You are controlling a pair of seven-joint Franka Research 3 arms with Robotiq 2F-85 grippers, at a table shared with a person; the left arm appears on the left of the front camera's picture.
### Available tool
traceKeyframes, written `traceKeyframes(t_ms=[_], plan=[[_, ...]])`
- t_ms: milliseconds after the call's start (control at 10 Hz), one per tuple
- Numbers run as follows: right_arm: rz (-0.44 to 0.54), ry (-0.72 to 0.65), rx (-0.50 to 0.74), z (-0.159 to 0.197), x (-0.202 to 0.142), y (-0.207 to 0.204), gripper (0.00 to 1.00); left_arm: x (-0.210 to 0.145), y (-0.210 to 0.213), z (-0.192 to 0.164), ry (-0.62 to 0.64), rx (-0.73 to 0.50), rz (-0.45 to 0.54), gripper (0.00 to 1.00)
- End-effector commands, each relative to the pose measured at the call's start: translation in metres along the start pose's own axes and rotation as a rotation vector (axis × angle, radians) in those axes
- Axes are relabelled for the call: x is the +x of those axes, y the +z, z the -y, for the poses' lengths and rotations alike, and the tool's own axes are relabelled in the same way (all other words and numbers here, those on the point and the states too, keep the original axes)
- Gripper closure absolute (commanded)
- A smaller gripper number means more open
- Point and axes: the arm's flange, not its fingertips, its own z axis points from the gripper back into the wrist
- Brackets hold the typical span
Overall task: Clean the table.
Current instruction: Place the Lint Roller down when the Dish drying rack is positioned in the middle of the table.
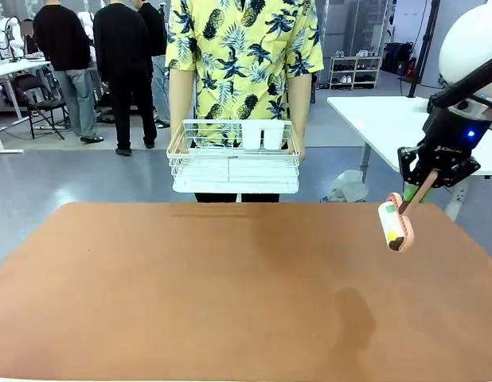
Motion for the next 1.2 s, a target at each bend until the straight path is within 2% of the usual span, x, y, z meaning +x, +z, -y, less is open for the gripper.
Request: traceKeyframes(t_ms=[0,1100], plan=[[0.004,-0.002,0.005,-0.0026,-0.001,0.0029,0.79,-0.0016,0.0042,-0.001,-0.02,-0.003,-0.014,0.0],[0.004,-0.002,0.005,-0.0026,-0.001,0.0029,0.79,-0.0016,0.0042,-0.001,-0.02,-0.003,-0.014,0.0]])
